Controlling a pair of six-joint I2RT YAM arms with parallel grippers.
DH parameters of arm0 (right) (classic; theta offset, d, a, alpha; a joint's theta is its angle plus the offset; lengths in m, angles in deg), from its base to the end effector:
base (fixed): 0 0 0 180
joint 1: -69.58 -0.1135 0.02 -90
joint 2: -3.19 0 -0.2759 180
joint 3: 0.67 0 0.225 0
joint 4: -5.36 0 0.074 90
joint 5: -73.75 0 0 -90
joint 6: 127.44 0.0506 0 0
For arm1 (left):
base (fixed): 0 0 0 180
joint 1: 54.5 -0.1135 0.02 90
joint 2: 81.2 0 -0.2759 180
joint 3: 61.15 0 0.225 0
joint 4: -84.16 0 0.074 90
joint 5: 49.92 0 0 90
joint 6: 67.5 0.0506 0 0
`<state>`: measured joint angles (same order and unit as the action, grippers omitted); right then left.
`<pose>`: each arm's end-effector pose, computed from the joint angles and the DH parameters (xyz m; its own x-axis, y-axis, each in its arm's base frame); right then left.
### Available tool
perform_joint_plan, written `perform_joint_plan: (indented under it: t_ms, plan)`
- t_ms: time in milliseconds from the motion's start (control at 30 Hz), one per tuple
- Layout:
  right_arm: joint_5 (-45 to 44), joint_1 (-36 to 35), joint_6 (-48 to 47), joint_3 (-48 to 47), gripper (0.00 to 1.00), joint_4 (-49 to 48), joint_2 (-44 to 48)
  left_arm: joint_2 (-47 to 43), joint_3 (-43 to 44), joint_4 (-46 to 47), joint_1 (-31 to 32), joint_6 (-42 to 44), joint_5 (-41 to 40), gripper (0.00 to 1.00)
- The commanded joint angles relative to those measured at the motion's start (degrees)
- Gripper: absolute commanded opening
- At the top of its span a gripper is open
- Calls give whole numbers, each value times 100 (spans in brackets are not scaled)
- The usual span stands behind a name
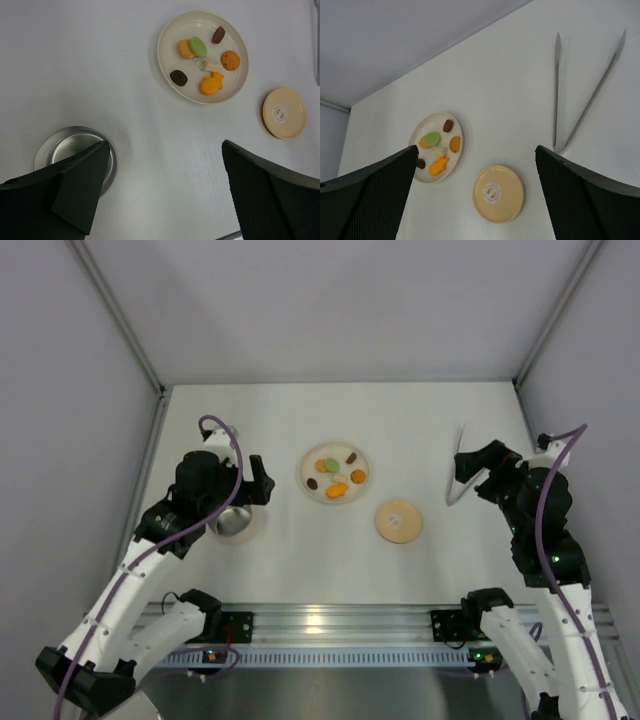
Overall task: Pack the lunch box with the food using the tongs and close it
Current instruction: Pick up the clamp at the center of the board.
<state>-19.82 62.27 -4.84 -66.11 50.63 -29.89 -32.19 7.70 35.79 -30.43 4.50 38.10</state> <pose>0.0998 0.0096 0.3567 -0.2227 0.5136 -0.8287 0.0631 0.8558 0.5134 0.1469 -0.0637 0.3386 -0.5321 -0.1005 -0.8407 0.2265 0.9398 -0.2558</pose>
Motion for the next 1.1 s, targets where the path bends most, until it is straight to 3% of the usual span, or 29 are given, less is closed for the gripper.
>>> perform_joint_plan:
  t_ms: [0, 167, 233, 367, 467, 567, 700, 967, 1067]
  plan:
    - [-994, 72, 79, -389, 99, 499, -198, -76, 32, 311, -26, 60, -13, 99]
    - [-2242, 81, 378, -390, 99, 790, -1032, -94, 40, 311, -26, 60, -13, 99]
    - [-2306, 116, 510, -521, 100, 747, -1680, -103, 40, 311, -26, 60, -4, 99]
    - [-1939, 667, 669, -943, 99, 799, -2956, -138, 40, 311, -26, 51, -22, 99]
    - [-1173, 1414, 730, -1172, 84, 571, -3827, -173, 67, 302, -26, 42, -48, 99]
    - [-1180, 1679, 748, -1514, 82, 456, -4548, -243, 58, 302, -26, 42, -4, 99]
    - [-1304, 1768, 722, -2303, 79, 676, -5601, -296, 49, 320, -17, 25, 22, 99]
    - [-1313, 1821, 660, -3289, 71, 948, -6860, -357, 40, 302, -26, 25, -66, 99]
    - [-1216, 1839, 712, -3404, 62, 975, -7159, -349, 40, 294, -17, 25, -75, 99]
